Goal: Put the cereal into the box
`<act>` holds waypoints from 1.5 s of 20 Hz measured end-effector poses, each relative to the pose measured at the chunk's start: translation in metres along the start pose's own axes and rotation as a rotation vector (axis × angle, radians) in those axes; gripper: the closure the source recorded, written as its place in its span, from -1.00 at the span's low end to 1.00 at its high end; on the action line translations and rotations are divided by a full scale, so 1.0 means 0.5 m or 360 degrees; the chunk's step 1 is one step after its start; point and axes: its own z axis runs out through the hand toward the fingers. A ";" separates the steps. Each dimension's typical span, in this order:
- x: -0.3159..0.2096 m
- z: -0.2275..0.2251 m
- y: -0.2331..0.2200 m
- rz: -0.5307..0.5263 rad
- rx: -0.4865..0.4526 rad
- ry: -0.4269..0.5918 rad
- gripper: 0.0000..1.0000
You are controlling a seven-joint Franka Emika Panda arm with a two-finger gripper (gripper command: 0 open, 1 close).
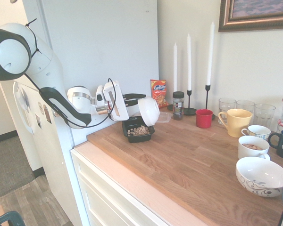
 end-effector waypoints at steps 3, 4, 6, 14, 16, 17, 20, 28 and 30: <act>0.009 0.004 0.000 0.0019 -0.0008 -0.0006 1.00; 0.009 0.005 0.001 0.0028 -0.0015 -0.0042 1.00; 0.012 0.010 0.000 0.0062 -0.0021 -0.0145 1.00; 0.153 0.215 0.087 0.0411 -0.0101 -0.0572 1.00; 0.190 0.276 0.129 0.0494 -0.0070 -0.0767 1.00; 0.203 0.306 0.146 0.0535 -0.0049 -0.0865 1.00; 0.222 0.382 0.191 0.0647 0.0029 -0.1156 1.00; 0.102 0.562 0.323 0.0950 0.0316 -0.1892 1.00; 0.049 0.561 0.319 0.1001 0.0404 -0.2072 1.00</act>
